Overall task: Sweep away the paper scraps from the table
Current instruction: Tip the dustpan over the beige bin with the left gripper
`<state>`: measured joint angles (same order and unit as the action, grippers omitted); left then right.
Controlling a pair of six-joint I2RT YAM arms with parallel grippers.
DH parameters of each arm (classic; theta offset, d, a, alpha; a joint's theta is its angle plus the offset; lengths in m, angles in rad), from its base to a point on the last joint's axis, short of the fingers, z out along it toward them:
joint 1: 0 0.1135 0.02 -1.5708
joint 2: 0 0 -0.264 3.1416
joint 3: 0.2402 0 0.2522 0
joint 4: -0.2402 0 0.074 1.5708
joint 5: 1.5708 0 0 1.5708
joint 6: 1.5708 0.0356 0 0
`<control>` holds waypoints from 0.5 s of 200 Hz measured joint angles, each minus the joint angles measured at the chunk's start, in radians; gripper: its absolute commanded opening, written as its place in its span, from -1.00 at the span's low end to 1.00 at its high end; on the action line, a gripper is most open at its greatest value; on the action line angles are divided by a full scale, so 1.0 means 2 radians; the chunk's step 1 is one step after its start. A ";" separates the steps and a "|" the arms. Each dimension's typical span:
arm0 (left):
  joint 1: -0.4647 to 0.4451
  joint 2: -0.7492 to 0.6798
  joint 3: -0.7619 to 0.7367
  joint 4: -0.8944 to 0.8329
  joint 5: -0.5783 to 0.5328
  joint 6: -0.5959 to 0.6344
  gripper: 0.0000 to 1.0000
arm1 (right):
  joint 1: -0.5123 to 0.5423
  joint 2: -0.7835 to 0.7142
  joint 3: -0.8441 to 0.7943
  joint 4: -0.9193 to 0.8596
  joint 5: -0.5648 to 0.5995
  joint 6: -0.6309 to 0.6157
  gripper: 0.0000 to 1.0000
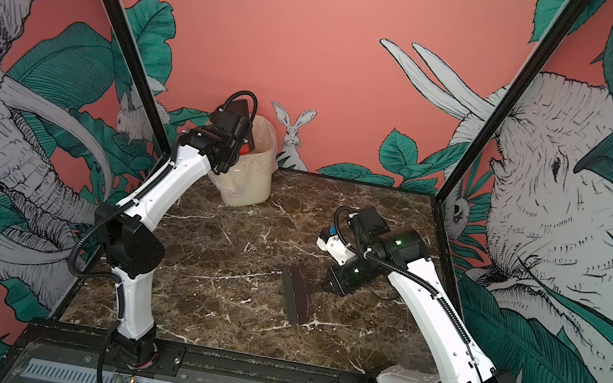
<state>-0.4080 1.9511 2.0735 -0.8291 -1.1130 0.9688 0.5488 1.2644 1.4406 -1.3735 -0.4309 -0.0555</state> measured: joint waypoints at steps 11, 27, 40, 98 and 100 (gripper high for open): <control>-0.005 -0.002 -0.016 0.046 -0.006 0.044 -1.00 | 0.000 -0.003 -0.002 0.000 0.000 0.000 -1.00; -0.011 -0.004 -0.034 0.110 -0.015 0.104 -1.00 | 0.000 -0.008 -0.008 0.000 0.000 0.000 -1.00; -0.013 -0.012 -0.052 0.157 -0.018 0.147 -1.00 | 0.000 -0.010 -0.011 -0.001 0.000 0.000 -1.00; -0.013 -0.055 -0.088 0.252 -0.029 0.235 -1.00 | 0.000 -0.010 -0.014 -0.001 0.000 0.000 -1.00; -0.013 -0.057 -0.089 0.253 -0.029 0.235 -1.00 | 0.000 -0.010 -0.014 -0.001 0.001 0.000 -1.00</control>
<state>-0.4332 1.8374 1.8965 -0.3225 -1.1713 1.4395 0.5488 1.2449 1.4124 -1.3750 -0.4297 -0.0555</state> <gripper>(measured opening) 0.282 0.201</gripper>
